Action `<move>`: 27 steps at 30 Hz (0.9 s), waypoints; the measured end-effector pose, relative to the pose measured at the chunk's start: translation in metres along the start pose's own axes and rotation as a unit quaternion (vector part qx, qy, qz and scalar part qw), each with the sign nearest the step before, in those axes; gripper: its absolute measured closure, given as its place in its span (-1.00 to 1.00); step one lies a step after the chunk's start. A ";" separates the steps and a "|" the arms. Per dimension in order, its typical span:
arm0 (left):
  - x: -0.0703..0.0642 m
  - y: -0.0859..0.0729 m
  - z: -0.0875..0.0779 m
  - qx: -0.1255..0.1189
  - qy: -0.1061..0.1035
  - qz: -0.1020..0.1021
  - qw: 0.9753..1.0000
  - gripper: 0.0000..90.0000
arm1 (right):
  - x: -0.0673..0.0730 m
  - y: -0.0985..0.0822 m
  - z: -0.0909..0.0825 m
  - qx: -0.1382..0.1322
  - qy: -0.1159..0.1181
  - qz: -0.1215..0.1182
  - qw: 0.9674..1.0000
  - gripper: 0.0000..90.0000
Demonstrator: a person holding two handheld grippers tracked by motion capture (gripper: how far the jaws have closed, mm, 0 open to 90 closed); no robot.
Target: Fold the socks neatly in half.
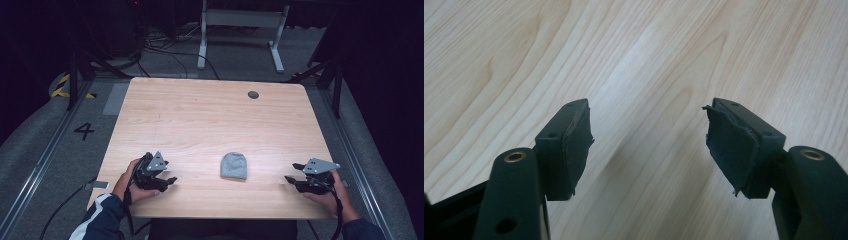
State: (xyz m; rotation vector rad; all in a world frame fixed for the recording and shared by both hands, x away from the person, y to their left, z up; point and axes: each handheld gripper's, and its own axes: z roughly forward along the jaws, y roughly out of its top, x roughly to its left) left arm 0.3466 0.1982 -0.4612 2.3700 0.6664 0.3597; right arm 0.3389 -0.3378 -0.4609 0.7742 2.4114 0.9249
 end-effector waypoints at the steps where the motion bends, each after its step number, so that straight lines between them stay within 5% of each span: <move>1: 0.002 -0.005 -0.003 -0.001 0.001 -0.005 1.000 -0.24 | -0.002 -0.003 -0.001 -0.003 -0.005 0.001 1.000 -0.03; 12: 0.011 -0.043 -0.027 -0.013 0.009 -0.053 0.998 -0.26 | -0.017 -0.038 -0.020 0.003 -0.026 0.075 0.997 -0.11; 19: 0.022 -0.070 -0.033 -0.031 0.008 -0.104 0.994 -0.30 | -0.027 -0.059 -0.023 0.003 -0.032 0.132 0.991 -0.24; 22: 0.023 -0.073 -0.034 -0.034 0.029 -0.120 0.992 -0.36 | -0.033 -0.067 -0.023 -0.011 -0.032 0.159 0.987 -0.32; 27: 0.022 -0.072 -0.032 -0.025 0.035 -0.100 0.994 -0.49 | -0.035 -0.068 -0.022 -0.010 -0.032 0.165 0.986 -0.39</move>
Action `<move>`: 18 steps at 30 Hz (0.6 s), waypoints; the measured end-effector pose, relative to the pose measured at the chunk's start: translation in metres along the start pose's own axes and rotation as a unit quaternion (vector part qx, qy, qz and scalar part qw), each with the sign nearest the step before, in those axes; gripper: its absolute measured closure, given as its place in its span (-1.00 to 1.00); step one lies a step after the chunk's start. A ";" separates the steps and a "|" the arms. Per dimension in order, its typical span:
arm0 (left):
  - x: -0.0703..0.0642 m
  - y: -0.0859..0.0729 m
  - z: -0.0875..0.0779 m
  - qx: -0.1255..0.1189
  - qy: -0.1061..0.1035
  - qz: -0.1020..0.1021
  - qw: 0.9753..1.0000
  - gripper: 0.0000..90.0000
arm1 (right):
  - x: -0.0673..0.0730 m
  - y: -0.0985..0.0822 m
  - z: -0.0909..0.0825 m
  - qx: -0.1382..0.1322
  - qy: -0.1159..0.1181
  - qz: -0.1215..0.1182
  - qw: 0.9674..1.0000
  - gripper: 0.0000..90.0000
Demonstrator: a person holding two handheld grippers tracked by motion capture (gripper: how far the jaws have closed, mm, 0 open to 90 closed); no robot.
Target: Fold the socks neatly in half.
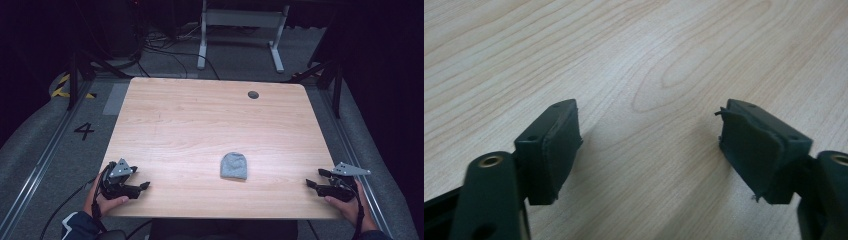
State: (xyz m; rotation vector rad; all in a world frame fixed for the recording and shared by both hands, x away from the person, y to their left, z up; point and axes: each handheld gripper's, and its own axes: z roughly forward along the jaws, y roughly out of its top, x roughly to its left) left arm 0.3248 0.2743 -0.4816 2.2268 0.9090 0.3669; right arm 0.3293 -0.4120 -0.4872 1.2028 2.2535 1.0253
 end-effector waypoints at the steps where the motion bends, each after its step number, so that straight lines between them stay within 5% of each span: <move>1: 0.000 0.000 0.000 0.000 0.002 -0.004 1.000 -0.49 | 0.000 0.000 0.000 0.000 0.000 0.001 1.000 -0.39; 18: -0.001 0.002 0.003 0.006 0.011 -0.013 1.000 -0.67 | 0.000 0.001 0.001 0.003 0.002 0.002 1.000 -0.42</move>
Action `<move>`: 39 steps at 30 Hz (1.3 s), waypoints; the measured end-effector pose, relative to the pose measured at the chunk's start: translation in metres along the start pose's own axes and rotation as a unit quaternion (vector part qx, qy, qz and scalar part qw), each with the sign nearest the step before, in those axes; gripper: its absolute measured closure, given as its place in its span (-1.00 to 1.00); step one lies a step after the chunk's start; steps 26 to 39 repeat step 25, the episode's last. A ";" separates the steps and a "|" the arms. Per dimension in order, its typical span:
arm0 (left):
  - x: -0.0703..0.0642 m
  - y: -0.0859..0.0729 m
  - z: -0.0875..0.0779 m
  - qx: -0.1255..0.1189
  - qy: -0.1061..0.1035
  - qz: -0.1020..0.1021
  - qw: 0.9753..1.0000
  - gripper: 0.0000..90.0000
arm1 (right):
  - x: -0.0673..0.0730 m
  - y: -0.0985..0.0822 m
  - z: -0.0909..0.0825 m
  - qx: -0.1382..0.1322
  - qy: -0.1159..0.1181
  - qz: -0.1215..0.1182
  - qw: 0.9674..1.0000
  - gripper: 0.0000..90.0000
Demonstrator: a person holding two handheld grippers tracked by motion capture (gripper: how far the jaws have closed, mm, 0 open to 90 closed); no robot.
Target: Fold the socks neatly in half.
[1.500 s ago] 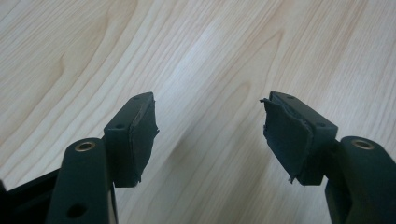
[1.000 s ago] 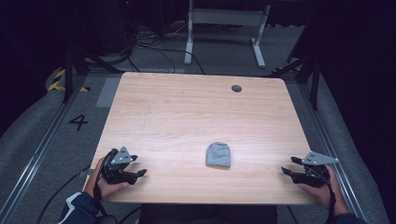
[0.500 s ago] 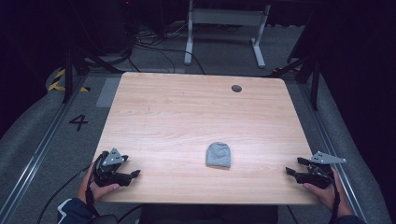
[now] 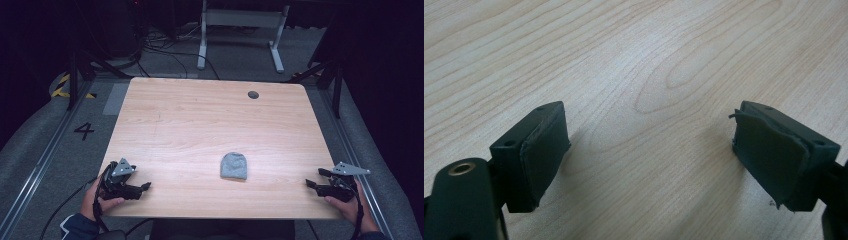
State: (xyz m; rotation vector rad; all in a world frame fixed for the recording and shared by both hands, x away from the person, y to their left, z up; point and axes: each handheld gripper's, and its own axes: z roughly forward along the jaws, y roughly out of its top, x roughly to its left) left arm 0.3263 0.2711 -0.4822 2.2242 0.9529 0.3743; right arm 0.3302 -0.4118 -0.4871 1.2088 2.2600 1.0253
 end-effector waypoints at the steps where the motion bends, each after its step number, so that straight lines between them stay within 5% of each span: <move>1: 0.000 0.000 0.000 0.000 0.000 0.000 1.000 -0.67 | 0.000 0.000 0.000 0.000 0.000 0.000 1.000 -0.42; 39: 0.000 0.001 0.001 0.003 -0.001 -0.003 1.000 -0.68 | 0.000 0.000 0.000 0.001 -0.004 0.001 1.000 -0.47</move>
